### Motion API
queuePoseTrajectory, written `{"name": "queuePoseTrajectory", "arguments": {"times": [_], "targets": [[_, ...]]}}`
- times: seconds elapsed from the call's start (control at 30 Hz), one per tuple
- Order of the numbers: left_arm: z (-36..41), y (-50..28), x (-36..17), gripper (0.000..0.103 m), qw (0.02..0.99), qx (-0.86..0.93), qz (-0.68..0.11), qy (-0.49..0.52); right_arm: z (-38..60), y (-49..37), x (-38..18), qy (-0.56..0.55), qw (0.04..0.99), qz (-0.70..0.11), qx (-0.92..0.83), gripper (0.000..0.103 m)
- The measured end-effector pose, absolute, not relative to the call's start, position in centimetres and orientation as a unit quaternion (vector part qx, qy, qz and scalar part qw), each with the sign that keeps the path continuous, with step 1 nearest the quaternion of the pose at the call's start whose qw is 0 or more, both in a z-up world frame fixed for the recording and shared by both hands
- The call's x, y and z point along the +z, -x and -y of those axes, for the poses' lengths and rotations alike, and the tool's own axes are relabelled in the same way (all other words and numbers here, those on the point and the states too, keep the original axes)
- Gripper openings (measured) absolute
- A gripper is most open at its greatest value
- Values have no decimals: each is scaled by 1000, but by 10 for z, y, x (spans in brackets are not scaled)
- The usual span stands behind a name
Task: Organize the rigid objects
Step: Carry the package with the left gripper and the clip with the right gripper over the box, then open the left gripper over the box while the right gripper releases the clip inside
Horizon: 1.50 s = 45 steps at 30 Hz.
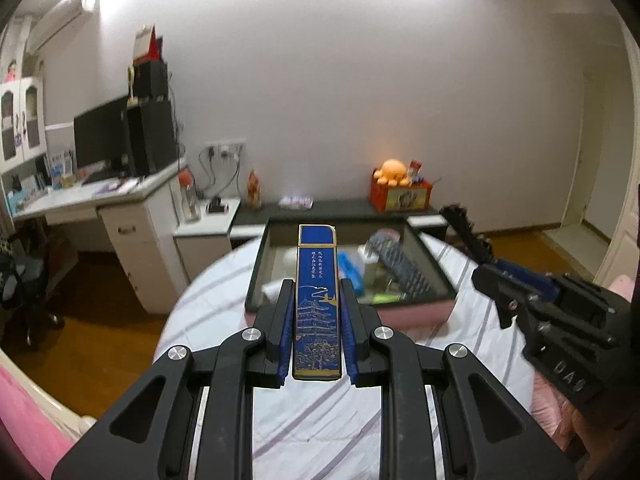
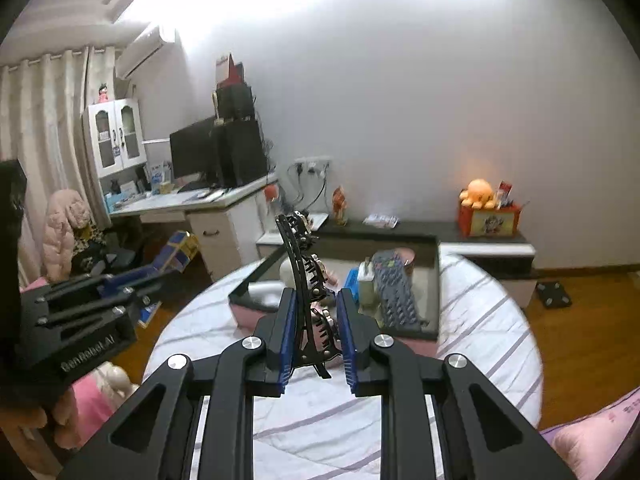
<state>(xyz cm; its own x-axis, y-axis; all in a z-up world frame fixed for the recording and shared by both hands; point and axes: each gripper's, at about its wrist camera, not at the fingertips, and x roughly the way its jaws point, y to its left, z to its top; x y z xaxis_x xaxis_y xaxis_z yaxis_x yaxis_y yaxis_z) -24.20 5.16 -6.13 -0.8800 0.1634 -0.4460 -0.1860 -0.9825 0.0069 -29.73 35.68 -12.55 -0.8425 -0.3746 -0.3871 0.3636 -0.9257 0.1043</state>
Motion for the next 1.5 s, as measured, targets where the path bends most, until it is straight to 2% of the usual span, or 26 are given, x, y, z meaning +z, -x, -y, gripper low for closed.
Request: {"name": "queuePoseTrajectory", "arguments": {"times": [0.33,0.9,1.17,1.5], "targets": [[-59,225,-21,20,92,980,-26,173,-364,288,-92,-166,177,6,-970,21],[-66,275,-20,20,66,981,-32,180,-357,330,-93,-175,181,-11,-968,21],[-74,341,-47,20,60,971,-51,225,-350,381,-116,-211,172,-25,-962,21],[-91,431,-127,20,83,936,-63,335,-341,453,-186,-306,167,-38,-936,21]]}}
